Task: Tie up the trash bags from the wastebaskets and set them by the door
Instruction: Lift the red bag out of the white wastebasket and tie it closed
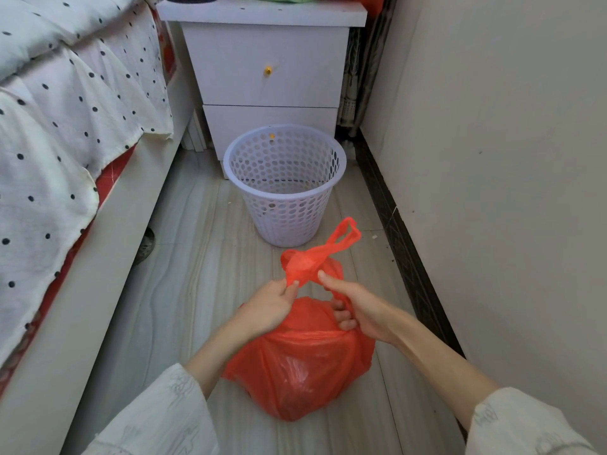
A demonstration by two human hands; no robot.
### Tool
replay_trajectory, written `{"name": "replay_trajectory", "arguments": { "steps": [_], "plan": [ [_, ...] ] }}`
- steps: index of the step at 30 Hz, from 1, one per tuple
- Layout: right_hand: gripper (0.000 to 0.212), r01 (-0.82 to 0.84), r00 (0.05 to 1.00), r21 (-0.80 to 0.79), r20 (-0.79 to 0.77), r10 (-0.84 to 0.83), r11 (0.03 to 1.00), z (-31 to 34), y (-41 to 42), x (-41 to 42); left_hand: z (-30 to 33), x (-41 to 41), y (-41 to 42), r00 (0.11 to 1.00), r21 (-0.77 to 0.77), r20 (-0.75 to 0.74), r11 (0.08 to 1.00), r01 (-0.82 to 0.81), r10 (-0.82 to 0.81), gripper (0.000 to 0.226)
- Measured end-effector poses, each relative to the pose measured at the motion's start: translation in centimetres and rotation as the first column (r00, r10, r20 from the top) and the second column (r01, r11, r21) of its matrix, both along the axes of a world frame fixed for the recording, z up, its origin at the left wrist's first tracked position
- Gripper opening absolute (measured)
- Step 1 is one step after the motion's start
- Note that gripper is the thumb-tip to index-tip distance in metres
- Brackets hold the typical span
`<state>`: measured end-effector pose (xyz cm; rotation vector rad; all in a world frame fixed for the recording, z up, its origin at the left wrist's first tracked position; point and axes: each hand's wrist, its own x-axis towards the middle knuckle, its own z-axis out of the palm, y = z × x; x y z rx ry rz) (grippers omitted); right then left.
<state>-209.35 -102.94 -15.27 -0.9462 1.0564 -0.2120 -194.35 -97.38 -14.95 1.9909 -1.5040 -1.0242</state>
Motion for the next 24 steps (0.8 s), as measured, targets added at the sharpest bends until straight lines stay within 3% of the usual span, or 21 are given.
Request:
{"name": "replay_trajectory", "arguments": {
  "steps": [2, 5, 8, 9, 11, 13, 15, 17, 19, 21, 24],
  "plan": [
    [0.043, -0.016, 1.0, -0.052, -0.009, 0.016, 0.999, 0.3, 0.3, 0.3, -0.4, -0.1, 0.1, 0.979, 0.037, 0.172, 0.994, 0.102, -0.107, 0.036],
    [0.048, 0.115, 0.993, -0.128, -0.009, -0.117, 0.985, -0.1, -0.1, 0.6, -0.6, -1.0, 0.5, 0.905, 0.136, 0.322, 0.959, 0.247, -0.279, 0.037],
    [0.048, 0.302, 0.946, -0.002, 0.127, -0.3, 0.953, -0.4, -0.7, 0.8, -0.3, -1.6, 0.6, 0.881, 0.094, 0.355, 0.949, 0.299, -0.313, 0.034],
    [0.049, 0.337, 0.915, 0.092, 0.201, -0.349, 0.937, -0.5, -0.8, 0.7, -0.4, -1.5, 0.5, 0.916, 0.049, 0.273, 0.955, 0.293, -0.295, 0.031],
    [0.057, 0.331, 0.852, 0.261, 0.33, -0.406, 0.907, -0.2, -1.0, 0.3, -0.7, -0.9, 0.3, 0.978, 0.033, -0.107, 0.983, 0.181, -0.177, 0.028],
    [0.067, 0.277, 0.829, 0.322, 0.397, -0.395, 0.905, -0.2, -1.0, -0.1, -0.8, 0.0, 0.2, 0.861, 0.156, -0.504, 0.987, 0.022, 0.06, 0.026],
    [0.073, 0.199, 0.844, 0.316, 0.426, -0.326, 0.928, -0.1, -1.0, -0.3, -0.9, 1.2, 0.1, 0.651, 0.283, -0.724, 0.959, -0.021, 0.228, 0.025],
    [0.068, 0.161, 0.877, 0.284, 0.397, -0.269, 0.945, 0.0, -1.1, -0.1, -1.0, 2.4, 0.0, 0.445, 0.374, -0.833, 0.927, 0.012, 0.33, 0.02],
    [0.059, 0.147, 0.953, 0.114, 0.249, -0.171, 0.983, 0.2, -1.1, -0.2, -0.7, 3.1, -0.2, 0.294, 0.415, -0.876, 0.908, 0.057, 0.382, 0.013],
    [0.051, 0.032, 0.998, -0.167, 0.062, -0.022, 0.986, 0.3, -1.1, -0.7, -0.6, 3.4, -0.1, 0.276, 0.434, -0.872, 0.899, 0.049, 0.406, 0.013],
    [0.037, -0.257, 0.963, -0.481, -0.204, 0.179, 0.838, 1.0, -0.9, -1.4, -0.5, 3.3, -0.2, 0.271, 0.452, -0.865, 0.891, 0.055, 0.422, 0.013]
  ]
}}
